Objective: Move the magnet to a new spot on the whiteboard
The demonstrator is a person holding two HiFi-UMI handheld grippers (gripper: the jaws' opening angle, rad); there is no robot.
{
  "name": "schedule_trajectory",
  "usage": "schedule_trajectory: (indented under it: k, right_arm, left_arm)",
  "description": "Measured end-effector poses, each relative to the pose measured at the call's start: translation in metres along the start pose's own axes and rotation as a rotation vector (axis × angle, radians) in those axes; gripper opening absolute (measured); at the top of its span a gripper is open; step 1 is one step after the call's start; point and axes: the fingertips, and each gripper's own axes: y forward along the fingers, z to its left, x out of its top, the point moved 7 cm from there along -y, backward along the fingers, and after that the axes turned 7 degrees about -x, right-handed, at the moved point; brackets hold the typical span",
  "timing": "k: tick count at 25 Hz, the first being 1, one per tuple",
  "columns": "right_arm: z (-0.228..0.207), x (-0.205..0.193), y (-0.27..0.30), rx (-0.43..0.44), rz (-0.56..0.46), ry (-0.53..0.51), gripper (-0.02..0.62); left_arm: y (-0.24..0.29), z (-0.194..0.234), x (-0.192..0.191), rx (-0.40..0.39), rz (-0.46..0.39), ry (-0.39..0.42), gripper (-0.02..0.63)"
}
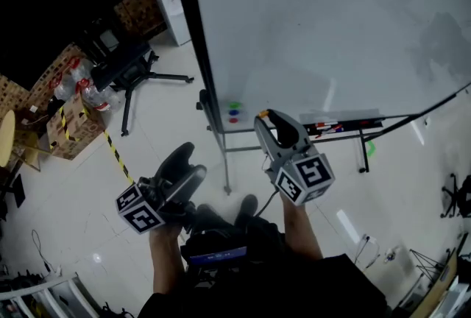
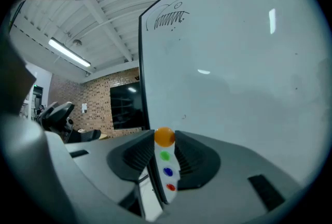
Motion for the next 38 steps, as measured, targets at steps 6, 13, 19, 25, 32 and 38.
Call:
schedule_trajectory:
  k: [6, 13, 19, 25, 32, 38]
  right_arm:
    - [0.017, -0.01, 0.018, -0.079, 0.009, -0.026, 0.149]
    - [0.04, -0.026, 0.052, -0.216, 0.011, -0.036, 0.149]
    - [0.048, -0.028, 0.073, -0.346, -0.01, -0.118, 0.149]
    - [0.048, -0.031, 0.079, -0.399, -0.02, -0.125, 0.149]
    - [0.05, -0.03, 0.083, -0.426, -0.026, -0.139, 0.149]
    - [0.049, -0.026, 0.085, -0.445, -0.042, -0.149, 0.149]
  left_arm:
    - [0.007, 0.011, 0.016, -0.074, 0.08, -0.021, 0.354]
    - [-0.021, 0.019, 0.056, -0.12, 0.12, -0.015, 0.354]
    - [-0.042, 0.03, 0.076, -0.132, 0.128, -0.016, 0.354]
    - [-0.051, 0.038, 0.088, -0.128, 0.135, -0.015, 0.354]
    - [-0.05, 0.041, 0.09, -0.135, 0.151, -0.019, 0.354]
    - [-0.048, 0.043, 0.09, -0.136, 0.155, -0.017, 0.354]
